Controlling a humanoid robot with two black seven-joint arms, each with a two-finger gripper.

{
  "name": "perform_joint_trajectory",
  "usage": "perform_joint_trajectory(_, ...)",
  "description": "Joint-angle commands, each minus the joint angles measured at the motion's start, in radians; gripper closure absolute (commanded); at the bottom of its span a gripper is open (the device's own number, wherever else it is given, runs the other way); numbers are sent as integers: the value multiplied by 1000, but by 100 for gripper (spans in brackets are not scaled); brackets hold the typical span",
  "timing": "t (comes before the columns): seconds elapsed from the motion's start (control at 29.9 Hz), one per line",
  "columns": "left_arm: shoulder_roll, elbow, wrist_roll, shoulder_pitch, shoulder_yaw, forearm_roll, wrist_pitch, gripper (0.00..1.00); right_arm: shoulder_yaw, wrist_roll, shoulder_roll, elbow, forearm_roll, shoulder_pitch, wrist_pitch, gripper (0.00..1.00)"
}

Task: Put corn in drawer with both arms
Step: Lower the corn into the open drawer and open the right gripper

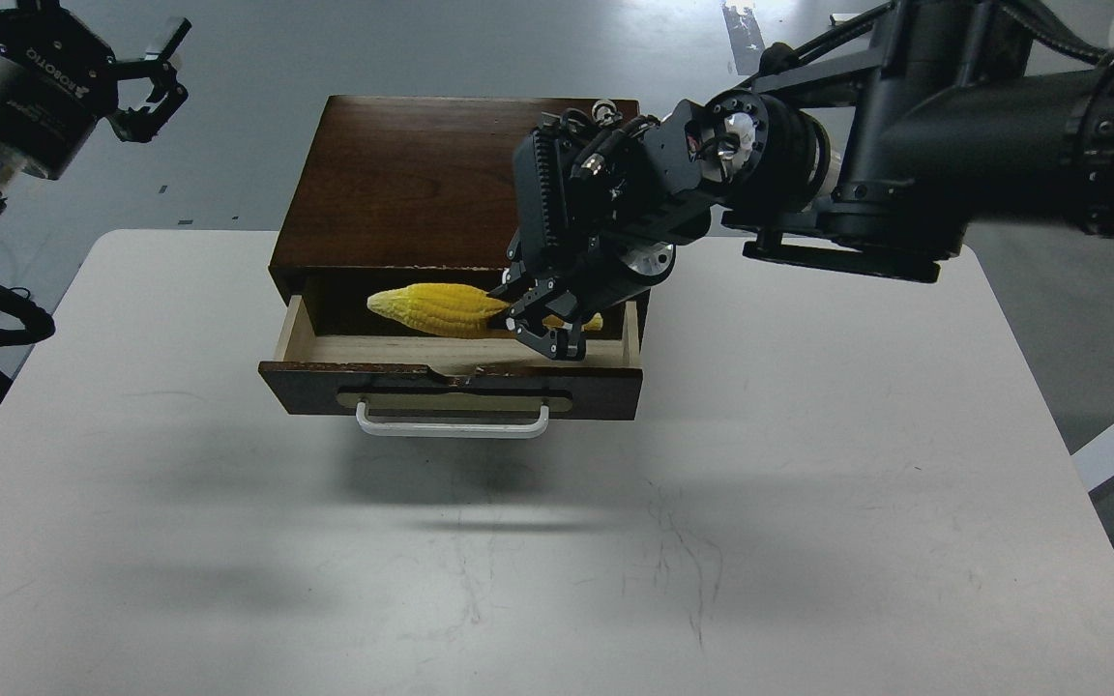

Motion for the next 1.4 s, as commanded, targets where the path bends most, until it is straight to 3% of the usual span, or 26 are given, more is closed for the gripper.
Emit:
perform_joint_trajectory(0.0, -1, 0, 0, 0, 0, 0, 0, 1, 0, 0, 11, -18, 19, -5, 0, 99)
perform_joint_trajectory(0.27, 0, 0, 0, 0, -2, 0, 0, 1, 0, 0, 17, -44, 50, -33, 0, 90)
perform_joint_trajectory(0.57, 0, 0, 0, 0, -5, 0, 0, 1, -2, 0, 17, -40, 53, -35, 1, 69)
perform_joint_trajectory(0.83, 0, 0, 0, 0, -9, 0, 0, 1, -5, 0, 17, -35, 81, -35, 1, 58)
perform_joint_trajectory(1.37, 0, 0, 0, 2, -9, -2, 0, 1, -6, 0, 17, -35, 81, -35, 1, 53)
